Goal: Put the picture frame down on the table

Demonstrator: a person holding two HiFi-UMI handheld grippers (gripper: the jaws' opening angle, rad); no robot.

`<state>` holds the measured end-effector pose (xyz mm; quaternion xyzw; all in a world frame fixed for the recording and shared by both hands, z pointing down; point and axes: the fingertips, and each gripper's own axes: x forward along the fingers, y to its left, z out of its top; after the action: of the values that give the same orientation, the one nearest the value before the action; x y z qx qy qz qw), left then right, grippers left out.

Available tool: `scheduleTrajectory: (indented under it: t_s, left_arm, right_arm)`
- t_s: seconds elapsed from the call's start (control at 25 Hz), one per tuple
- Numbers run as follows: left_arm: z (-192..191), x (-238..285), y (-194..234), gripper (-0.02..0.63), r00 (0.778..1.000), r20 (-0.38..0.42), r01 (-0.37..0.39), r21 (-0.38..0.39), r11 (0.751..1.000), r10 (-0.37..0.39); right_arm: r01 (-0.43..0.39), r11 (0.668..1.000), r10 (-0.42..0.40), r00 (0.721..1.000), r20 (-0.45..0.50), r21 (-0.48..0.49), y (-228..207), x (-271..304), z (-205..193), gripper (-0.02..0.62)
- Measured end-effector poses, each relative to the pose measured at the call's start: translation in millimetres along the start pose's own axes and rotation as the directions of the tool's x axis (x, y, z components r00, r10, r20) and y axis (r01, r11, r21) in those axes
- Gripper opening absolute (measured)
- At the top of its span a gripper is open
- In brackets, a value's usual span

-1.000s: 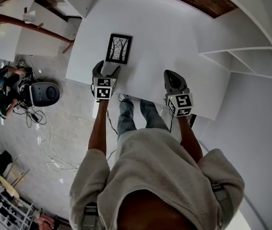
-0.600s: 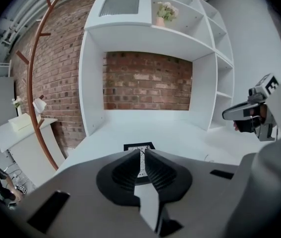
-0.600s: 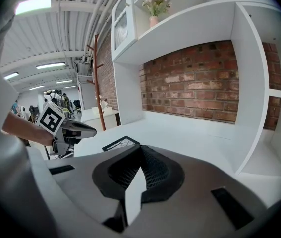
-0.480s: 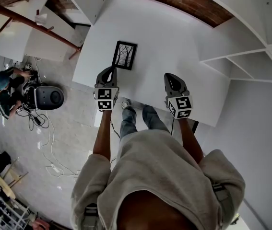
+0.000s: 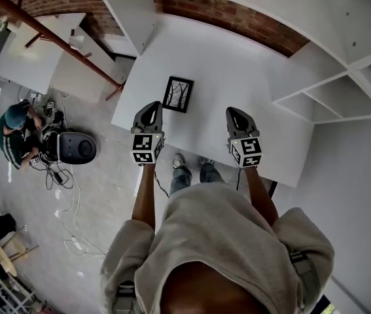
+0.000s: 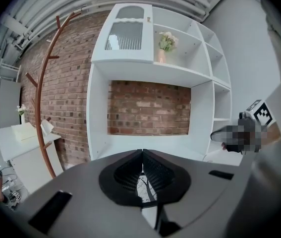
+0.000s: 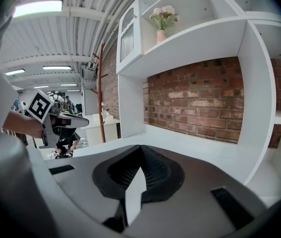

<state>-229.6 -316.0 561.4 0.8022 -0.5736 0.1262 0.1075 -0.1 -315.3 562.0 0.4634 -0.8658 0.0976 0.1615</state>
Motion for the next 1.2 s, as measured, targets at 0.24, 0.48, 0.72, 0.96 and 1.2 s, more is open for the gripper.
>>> scheduleTrajectory:
  t_s: [0.24, 0.48, 0.72, 0.96, 1.2]
  left_arm:
    - [35, -10, 0, 0.017, 0.998, 0.061, -0.001, 0.027, 1.000, 0.000]
    - [61, -17, 5, 0.017, 0.994, 0.109, -0.023, 0.034, 0.999, 0.019]
    - [78, -25, 9, 0.017, 0.989, 0.142, -0.049, 0.035, 0.998, 0.043]
    - [83, -30, 7, 0.017, 0.987, 0.151, -0.054, 0.037, 0.998, 0.047]
    - [84, -30, -1, 0.017, 0.987, 0.153, -0.049, 0.036, 0.998, 0.043]
  right_arm:
    - [0.009, 1.000, -0.008, 0.997, 0.072, -0.022, -4, 2, 29, 0.025]
    - [0.013, 0.999, -0.007, 0.991, 0.136, -0.044, -6, 1, 57, 0.025]
    - [0.018, 0.998, -0.007, 0.984, 0.176, -0.062, -9, -5, 76, 0.025]
    - [0.017, 0.997, -0.003, 0.983, 0.183, -0.075, -9, -11, 82, 0.025]
    - [0.011, 0.996, 0.005, 0.983, 0.183, -0.085, -8, -15, 85, 0.025]
